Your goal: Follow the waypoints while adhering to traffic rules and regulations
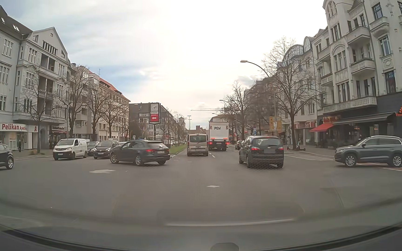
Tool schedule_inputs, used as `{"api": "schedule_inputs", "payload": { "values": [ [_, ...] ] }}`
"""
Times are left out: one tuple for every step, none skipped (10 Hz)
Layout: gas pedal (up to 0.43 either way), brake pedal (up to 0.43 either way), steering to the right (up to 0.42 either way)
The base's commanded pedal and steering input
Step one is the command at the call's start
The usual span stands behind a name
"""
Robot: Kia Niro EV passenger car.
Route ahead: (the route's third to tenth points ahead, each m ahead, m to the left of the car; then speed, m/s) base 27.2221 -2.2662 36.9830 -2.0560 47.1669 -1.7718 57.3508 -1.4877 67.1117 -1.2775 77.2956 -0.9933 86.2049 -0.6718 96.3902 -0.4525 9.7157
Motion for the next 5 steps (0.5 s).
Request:
{"api": "schedule_inputs", "payload": {
  "values": [
    [0.067, 0.0, 0.007],
    [0.067, 0.0, 0.006],
    [0.067, 0.0, 0.002],
    [0.067, 0.0, -0.001],
    [0.067, 0.0, -0.002]
  ]
}}
